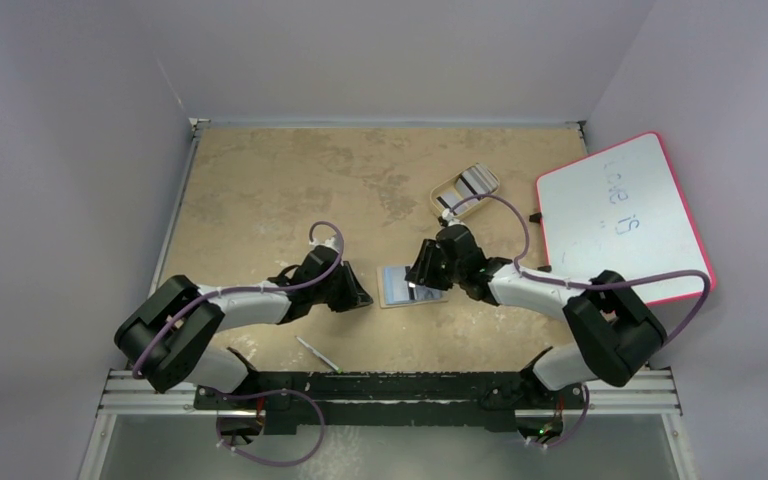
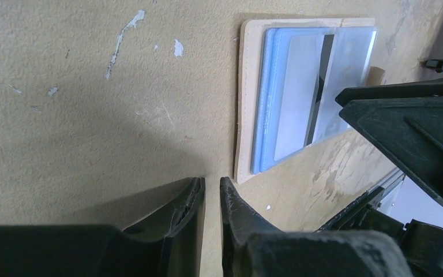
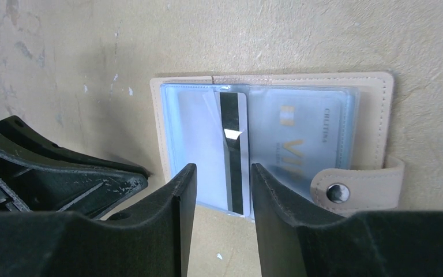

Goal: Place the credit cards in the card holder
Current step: Insert the credit card into the card holder.

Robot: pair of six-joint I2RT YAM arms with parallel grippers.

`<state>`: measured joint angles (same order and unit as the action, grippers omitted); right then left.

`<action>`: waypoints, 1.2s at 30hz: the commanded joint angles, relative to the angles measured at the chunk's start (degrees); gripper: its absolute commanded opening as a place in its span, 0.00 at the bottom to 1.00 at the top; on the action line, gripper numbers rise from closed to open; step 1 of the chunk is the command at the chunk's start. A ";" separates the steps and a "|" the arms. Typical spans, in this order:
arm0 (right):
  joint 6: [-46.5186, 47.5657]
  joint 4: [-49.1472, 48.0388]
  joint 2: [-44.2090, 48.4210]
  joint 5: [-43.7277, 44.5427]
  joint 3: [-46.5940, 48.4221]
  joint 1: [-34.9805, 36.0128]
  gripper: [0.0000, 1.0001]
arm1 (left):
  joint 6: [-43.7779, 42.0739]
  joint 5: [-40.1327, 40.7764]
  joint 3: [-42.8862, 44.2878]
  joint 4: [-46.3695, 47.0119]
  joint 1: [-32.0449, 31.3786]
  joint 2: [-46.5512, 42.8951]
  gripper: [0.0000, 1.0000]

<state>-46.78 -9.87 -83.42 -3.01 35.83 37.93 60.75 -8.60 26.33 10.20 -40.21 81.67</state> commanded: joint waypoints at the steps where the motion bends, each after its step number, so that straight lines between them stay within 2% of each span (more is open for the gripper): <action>1: 1.95 3.99 2.05 3.26 2.77 0.12 0.43 | 0.64 -0.62 0.26 1.32 -0.25 -1.95 0.15; 15: 1.42 -4.36 -3.71 -2.81 1.45 0.51 0.44 | 0.91 -0.62 -0.02 2.65 -0.28 -0.42 0.15; 25: -3.30 -12.16 -5.43 -7.62 0.01 3.91 0.40 | 0.50 -0.89 0.45 3.79 -0.31 1.95 0.15; 30: -3.39 -12.05 -4.40 -7.98 -0.02 4.17 0.39 | -1.07 0.09 1.72 1.04 -0.30 1.65 0.15; 36: -0.69 -4.74 -1.32 -6.40 1.62 4.08 0.42 | -2.31 2.75 2.73 -3.71 -0.31 -2.47 0.15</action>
<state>-48.56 -18.35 -88.68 -8.51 35.99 41.41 60.47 -8.99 27.03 10.13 -40.23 82.59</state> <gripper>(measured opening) 0.407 0.147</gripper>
